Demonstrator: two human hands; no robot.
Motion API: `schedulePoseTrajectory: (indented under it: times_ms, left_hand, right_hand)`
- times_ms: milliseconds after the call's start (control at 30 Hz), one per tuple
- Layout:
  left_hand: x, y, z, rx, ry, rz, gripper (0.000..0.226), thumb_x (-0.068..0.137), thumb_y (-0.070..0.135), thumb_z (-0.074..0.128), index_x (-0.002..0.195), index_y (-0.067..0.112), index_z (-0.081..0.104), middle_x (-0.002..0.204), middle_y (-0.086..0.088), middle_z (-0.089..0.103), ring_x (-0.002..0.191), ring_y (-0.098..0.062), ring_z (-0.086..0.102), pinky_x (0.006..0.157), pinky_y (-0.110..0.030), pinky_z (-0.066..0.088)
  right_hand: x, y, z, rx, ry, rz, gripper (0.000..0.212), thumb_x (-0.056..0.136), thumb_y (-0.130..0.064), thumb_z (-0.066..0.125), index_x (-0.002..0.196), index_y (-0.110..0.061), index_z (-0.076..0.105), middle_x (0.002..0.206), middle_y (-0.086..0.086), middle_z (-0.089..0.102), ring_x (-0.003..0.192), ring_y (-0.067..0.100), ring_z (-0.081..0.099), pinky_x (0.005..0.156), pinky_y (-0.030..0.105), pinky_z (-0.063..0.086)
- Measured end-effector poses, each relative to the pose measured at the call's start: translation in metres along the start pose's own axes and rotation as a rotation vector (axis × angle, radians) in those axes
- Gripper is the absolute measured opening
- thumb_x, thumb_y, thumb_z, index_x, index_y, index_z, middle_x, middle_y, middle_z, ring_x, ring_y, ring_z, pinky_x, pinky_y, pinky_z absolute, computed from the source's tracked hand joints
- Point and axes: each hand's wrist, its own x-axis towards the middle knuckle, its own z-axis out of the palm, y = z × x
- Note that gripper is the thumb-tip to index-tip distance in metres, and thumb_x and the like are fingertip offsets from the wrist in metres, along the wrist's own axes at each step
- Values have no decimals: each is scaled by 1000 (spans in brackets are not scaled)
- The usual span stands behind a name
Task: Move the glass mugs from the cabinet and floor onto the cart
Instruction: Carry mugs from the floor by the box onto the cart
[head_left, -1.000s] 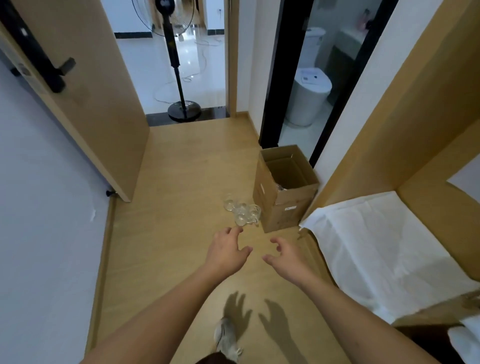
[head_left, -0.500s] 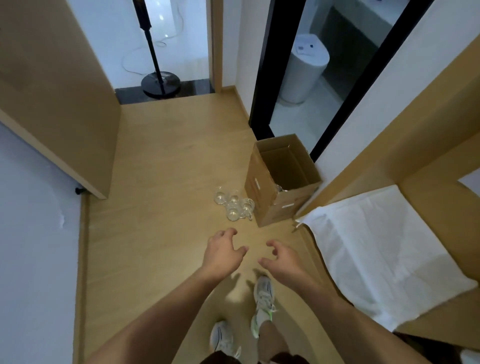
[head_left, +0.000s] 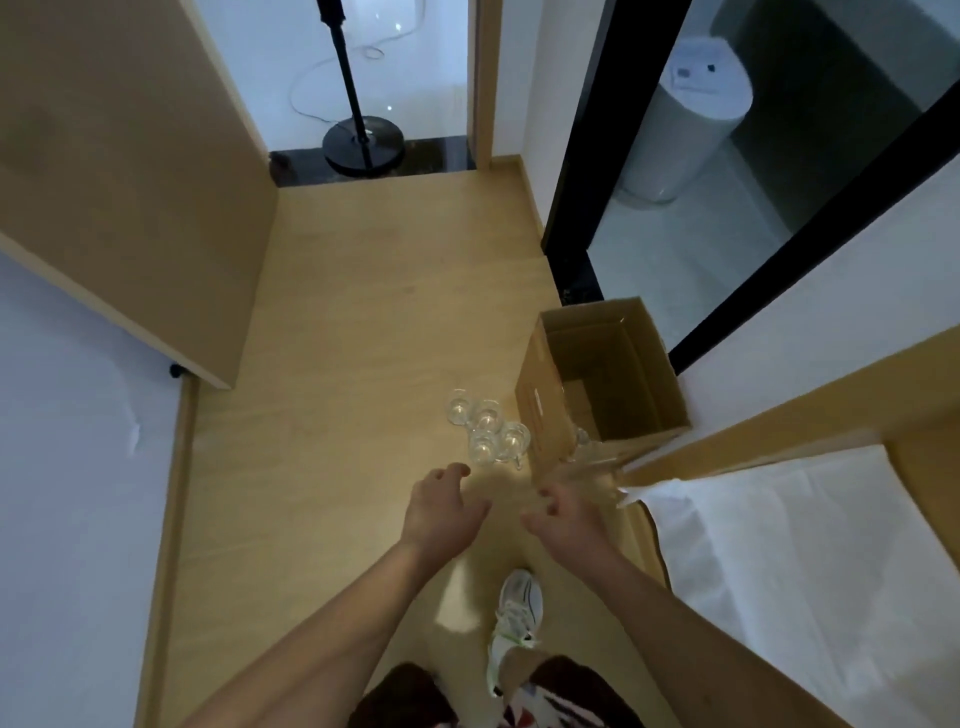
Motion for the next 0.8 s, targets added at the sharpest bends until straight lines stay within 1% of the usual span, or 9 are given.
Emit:
schedulePoseTrajectory:
  times_ms: [67, 167, 267, 367, 433, 600, 700, 733, 800]
  left_hand:
    - [23, 6, 8, -45, 2, -35, 57, 89, 43, 65, 138, 17, 51, 132, -10, 58, 119, -28, 54, 98, -33, 40]
    - [55, 10, 25, -122, 4, -113, 55, 90, 42, 67, 137, 18, 53, 134, -9, 58, 121, -26, 55, 96, -33, 42]
    - [94, 7, 45, -165, -23, -164, 54, 91, 42, 67, 137, 18, 53, 138, -7, 58, 123, -26, 56, 97, -33, 44]
    - [146, -10, 76, -203, -44, -176, 52, 91, 42, 67, 136, 16, 56, 136, -7, 60, 119, -26, 59, 95, -33, 46]
    - [189, -28, 109, -236, -78, -196, 51, 91, 41, 67, 134, 17, 57, 135, -8, 61, 118, -27, 59, 95, -35, 48]
    - [281, -87, 211, -324, -175, -302, 47, 89, 41, 70, 130, 19, 60, 130, -7, 63, 116, -26, 61, 98, -39, 51]
    - [337, -122, 272, -420, -163, -376, 40, 89, 38, 70, 125, 21, 66, 126, -3, 67, 114, -24, 63, 100, -39, 50]
    - [360, -135, 294, -461, -159, -404, 38, 89, 36, 70, 124, 21, 68, 126, -4, 68, 114, -23, 63, 102, -39, 49]
    - [399, -155, 335, -559, -164, -433, 41, 91, 36, 69, 128, 19, 66, 130, -5, 66, 119, -23, 61, 105, -39, 47]
  right_hand:
    - [27, 2, -5, -5, -23, 4, 49, 89, -34, 70, 134, -17, 56, 122, 7, 61, 107, 21, 59, 88, 35, 51]
    - [67, 10, -4, 3, -46, 56, 51, 91, -36, 69, 136, -19, 54, 126, 7, 59, 108, 22, 59, 88, 35, 51]
    - [104, 23, 6, 60, -58, 140, 54, 92, -39, 67, 139, -19, 51, 129, 7, 59, 109, 21, 59, 84, 33, 50]
    - [155, 47, 30, 99, -55, 227, 52, 93, -39, 66, 139, -20, 52, 126, 7, 60, 109, 22, 59, 92, 38, 52]
    - [198, 72, 54, 154, -42, 271, 50, 92, -38, 68, 137, -19, 54, 123, 8, 62, 107, 22, 60, 94, 40, 52]
    - [302, 136, 118, 269, -18, 356, 49, 93, -40, 66, 135, -18, 55, 124, 8, 62, 108, 23, 60, 93, 38, 51]
    - [371, 172, 160, 296, 45, 350, 50, 95, -45, 61, 137, -19, 53, 126, 7, 62, 107, 22, 59, 95, 38, 50]
    - [397, 185, 176, 306, 71, 345, 52, 96, -47, 58, 141, -20, 51, 129, 7, 61, 111, 23, 58, 98, 40, 49]
    - [444, 207, 205, 331, 119, 350, 58, 98, -50, 53, 148, -22, 43, 142, 9, 54, 127, 29, 52, 106, 43, 43]
